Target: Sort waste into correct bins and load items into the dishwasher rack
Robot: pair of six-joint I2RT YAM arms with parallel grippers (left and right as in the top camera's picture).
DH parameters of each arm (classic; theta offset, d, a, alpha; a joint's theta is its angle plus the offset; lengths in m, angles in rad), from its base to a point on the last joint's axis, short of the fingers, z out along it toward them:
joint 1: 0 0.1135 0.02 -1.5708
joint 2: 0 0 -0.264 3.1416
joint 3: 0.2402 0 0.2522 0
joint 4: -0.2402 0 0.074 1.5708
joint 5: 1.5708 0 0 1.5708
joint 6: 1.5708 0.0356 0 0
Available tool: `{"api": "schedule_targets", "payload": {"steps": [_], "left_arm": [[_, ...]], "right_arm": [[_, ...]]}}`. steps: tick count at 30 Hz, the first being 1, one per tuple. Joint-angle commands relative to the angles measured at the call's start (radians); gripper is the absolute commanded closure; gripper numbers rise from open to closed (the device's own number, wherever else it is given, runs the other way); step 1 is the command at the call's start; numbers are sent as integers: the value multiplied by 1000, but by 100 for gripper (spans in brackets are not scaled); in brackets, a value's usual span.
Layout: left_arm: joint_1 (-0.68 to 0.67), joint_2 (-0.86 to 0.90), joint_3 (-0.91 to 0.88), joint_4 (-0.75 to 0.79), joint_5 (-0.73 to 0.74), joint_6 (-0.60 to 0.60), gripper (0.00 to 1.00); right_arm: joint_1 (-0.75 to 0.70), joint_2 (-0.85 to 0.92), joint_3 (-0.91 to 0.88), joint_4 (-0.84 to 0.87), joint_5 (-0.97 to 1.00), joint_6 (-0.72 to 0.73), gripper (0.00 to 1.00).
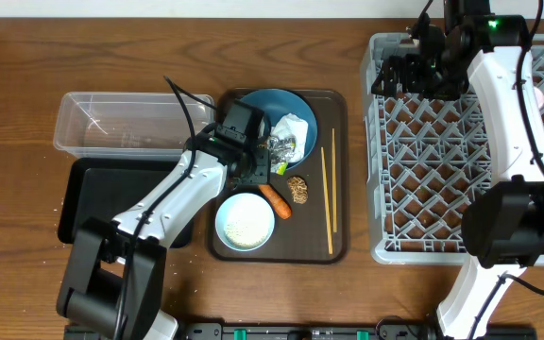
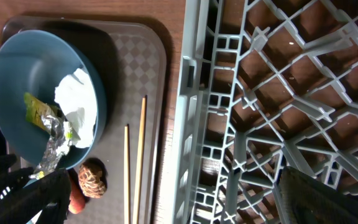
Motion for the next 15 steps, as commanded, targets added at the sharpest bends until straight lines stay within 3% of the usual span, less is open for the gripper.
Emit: {"api": "schedule_targets", "payload": {"steps": [1,15], "left_arm": [[-2,3,13,-14,-2,2,47],[-2,3,13,-18,-1,2,38]], "right_arm": [[-3,-31,21,-3,4,6,1],[-3,-31,21,-4,11,6,1]]}}
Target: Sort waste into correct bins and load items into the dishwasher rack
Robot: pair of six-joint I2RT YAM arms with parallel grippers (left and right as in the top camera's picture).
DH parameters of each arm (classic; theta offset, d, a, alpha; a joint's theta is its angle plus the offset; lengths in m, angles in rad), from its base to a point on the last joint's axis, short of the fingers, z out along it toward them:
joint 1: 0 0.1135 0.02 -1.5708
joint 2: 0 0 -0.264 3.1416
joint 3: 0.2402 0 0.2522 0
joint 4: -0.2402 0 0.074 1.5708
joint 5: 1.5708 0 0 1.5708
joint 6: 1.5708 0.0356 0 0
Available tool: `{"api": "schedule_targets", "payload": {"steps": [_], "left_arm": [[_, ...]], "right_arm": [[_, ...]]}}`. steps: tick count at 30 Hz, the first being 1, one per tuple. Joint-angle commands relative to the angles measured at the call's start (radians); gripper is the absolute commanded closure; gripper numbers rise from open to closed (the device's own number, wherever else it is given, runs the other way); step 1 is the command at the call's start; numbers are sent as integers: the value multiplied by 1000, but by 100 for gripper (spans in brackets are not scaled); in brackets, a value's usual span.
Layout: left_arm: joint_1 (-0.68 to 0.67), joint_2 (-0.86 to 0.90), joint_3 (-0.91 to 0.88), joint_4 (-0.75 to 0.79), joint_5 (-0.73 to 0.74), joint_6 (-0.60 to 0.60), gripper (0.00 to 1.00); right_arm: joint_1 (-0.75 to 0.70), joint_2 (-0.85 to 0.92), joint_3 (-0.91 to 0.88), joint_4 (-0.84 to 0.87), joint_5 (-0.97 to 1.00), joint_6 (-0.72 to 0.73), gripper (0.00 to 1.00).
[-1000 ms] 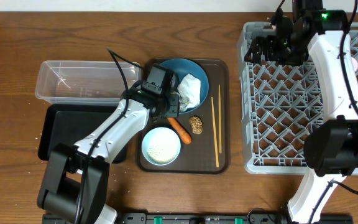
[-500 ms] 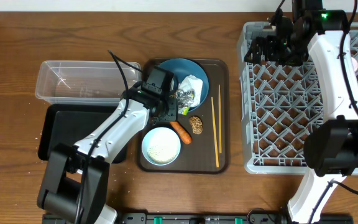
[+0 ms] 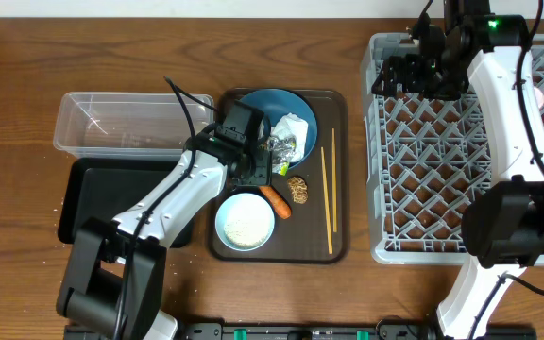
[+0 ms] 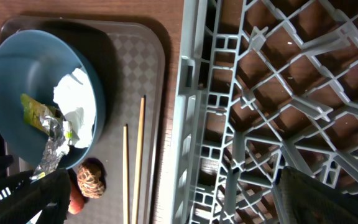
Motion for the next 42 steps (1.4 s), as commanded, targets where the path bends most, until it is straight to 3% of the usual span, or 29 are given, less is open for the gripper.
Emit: {"api": "schedule_targets", "payload": {"steps": [1,9,15,22,35,38,42], "left_arm": [[-2,3,13,-4,-2,1,37],[-2,3,13,3,35,1,33],[-2,-2,13,90,96,3,25],[-2,-30,13,169,113,27,25],[-17,-3,12,78,144,58,25],[-17,14,11,65,143,58,26],[-17,20,11,72,111,58,44]], "right_arm": [[-3,-31,21,-3,5,6,1],[-3,-31,21,-3,5,6,1],[-3,-31,21,-3,5,6,1],[-3,-31,21,-3,5,6,1],[-3,-31,21,-3,5,6,1],[-3,-31,21,-3,5,3,1],[-3,-31,21,-3,5,3,1]]}}
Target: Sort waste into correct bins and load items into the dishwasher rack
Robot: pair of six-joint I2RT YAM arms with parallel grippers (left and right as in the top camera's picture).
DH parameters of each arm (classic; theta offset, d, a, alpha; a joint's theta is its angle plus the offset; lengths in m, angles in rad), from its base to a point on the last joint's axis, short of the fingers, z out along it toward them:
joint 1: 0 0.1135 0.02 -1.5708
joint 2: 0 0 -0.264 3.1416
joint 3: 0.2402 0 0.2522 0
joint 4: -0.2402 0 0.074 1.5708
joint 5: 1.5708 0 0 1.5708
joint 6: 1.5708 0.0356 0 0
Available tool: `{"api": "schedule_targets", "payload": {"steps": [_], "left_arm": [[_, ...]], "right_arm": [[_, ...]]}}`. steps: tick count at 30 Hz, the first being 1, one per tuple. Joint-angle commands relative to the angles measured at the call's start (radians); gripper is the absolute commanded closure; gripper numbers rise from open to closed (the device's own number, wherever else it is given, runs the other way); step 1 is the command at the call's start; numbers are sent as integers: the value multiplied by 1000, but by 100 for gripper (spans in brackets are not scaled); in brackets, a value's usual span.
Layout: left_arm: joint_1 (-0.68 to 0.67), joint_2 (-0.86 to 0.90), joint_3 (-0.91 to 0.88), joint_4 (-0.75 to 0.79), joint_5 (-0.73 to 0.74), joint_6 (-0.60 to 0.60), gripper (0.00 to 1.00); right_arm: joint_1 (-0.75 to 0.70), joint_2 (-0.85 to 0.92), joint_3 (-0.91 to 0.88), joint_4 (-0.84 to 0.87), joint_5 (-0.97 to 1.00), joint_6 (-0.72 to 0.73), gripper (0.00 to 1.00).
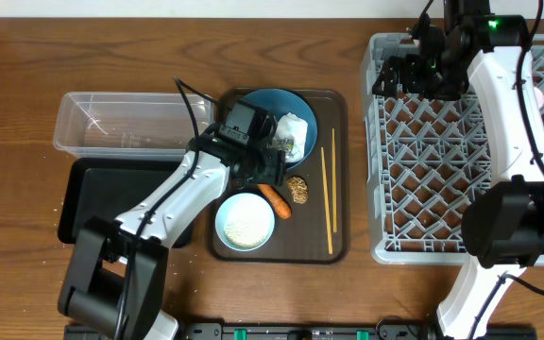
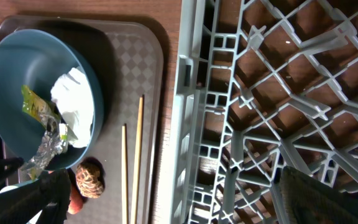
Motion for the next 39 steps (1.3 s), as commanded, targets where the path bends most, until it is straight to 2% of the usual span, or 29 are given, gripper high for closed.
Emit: {"api": "schedule_targets", "payload": {"steps": [1,5,9,10,11,12,21,22,23,24,27,29,39], "left_arm": [[-3,14,11,5,-33,19,50],[-3,14,11,13,-60,20,60],[-2,14,11,21,-71,20,80],[-2,13,11,29,-71,20,81],[-2,13,11,39,-71,20,90],[-2,11,12,50,-71,20,94],[1,-18,13,68,-122,20,94],[1,-19,13,70,-122,20,77],[1,-19,13,70,-122,20,56],[1,-19,13,69,-122,19,43],[0,-19,13,61,-122,19,34],[1,-19,12,58,-122,19,31],[-11,20,11,59,-111,19,30]], "right_arm": [[-3,-31,21,-1,2,3,1],[-3,-31,21,-2,2,2,1],[-3,-31,21,-2,2,2,1],[-3,-31,21,-2,2,2,1],[-3,-31,21,-2,2,2,1],[-3,-31,21,-2,2,2,1],[-3,-31,21,-6,4,3,1],[-3,-31,21,-6,4,3,1],[-3,-31,21,-6,4,3,1],[-3,-31,21,-6,4,2,1],[-3,-31,21,-5,4,2,1],[-3,-31,21,-5,4,2,1],[-3,-31,21,-5,4,2,1]]}}
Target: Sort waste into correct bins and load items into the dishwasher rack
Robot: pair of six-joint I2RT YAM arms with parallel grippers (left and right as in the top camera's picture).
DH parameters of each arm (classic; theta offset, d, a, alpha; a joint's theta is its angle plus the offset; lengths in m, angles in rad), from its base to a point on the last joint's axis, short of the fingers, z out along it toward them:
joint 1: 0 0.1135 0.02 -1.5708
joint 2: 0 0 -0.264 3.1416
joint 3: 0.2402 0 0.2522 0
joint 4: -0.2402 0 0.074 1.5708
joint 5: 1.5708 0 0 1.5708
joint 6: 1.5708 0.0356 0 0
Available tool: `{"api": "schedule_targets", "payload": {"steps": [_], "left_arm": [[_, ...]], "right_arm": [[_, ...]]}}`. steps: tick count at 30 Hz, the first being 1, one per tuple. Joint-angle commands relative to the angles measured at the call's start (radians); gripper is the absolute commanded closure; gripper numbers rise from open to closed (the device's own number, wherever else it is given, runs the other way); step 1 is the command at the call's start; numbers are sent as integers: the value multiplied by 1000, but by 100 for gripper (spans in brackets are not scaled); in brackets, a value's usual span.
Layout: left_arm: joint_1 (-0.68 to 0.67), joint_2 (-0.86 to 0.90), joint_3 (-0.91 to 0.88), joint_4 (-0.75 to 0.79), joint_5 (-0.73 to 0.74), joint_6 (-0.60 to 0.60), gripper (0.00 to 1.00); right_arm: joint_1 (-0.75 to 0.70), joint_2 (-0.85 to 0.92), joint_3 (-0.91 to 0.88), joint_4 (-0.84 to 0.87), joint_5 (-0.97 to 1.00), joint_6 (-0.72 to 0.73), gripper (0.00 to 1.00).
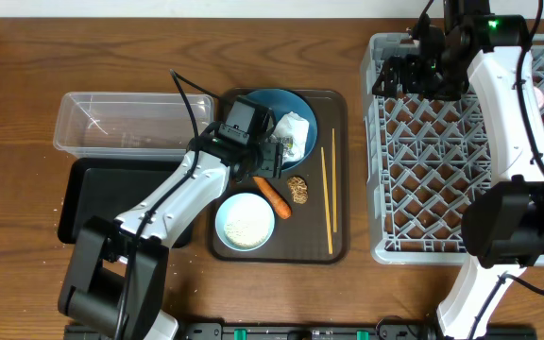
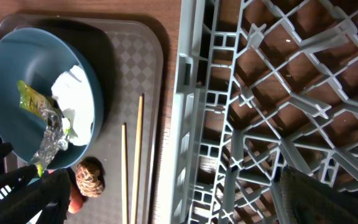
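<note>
My left gripper [image 1: 272, 158] is at the near rim of the blue bowl [image 1: 253, 102], shut on the lower end of a crumpled foil wrapper [image 2: 47, 134] with a green end. The wrapper leans up over the bowl beside a white napkin [image 2: 76, 106]. On the brown tray [image 1: 340, 244] lie a carrot [image 1: 274, 197], a brown nut-like lump [image 2: 91, 177], two chopsticks [image 1: 328, 194] and a white bowl [image 1: 245, 222]. My right gripper [image 2: 179, 205] hangs open over the left rim of the grey dishwasher rack [image 1: 461, 161], holding nothing.
A clear plastic bin [image 1: 111, 123] and a black bin [image 1: 83, 203] stand left of the tray. A pale blue item lies at the rack's right edge. The left arm reaches across the black bin onto the tray.
My left gripper has shifted slightly toward the bowl. The wrapper now stands more upright, its green end higher in the bowl. The right arm has not moved.
My left gripper was at the wrapper's lower end by the bowl's near rim, the wrapper lying flat against the napkin. Later the wrapper had tilted with the gripper, and now it stands steeper. The right gripper stayed open over the rack's rim.
</note>
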Motion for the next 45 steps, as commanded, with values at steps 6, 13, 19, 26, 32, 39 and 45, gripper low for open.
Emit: {"api": "schedule_targets", "payload": {"steps": [6,13,19,26,32,39,45], "left_arm": [[-21,32,11,9,-3,3,32],[-21,60,11,7,-6,3,34],[-21,73,11,13,-6,3,44],[-21,72,12,51,-6,3,70],[-17,58,13,60,-10,3,94],[-17,7,13,59,-79,7,94],[1,-88,24,60,-133,26,94]], "right_arm": [[-3,-31,21,-1,3,2,1],[-3,-31,21,-1,3,2,1],[-3,-31,21,-1,3,2,1],[-3,-31,21,-1,3,-5,1],[-3,-31,21,-2,3,-5,1],[-3,-31,21,-2,3,-5,1],[-3,-31,21,-2,3,-5,1]]}}
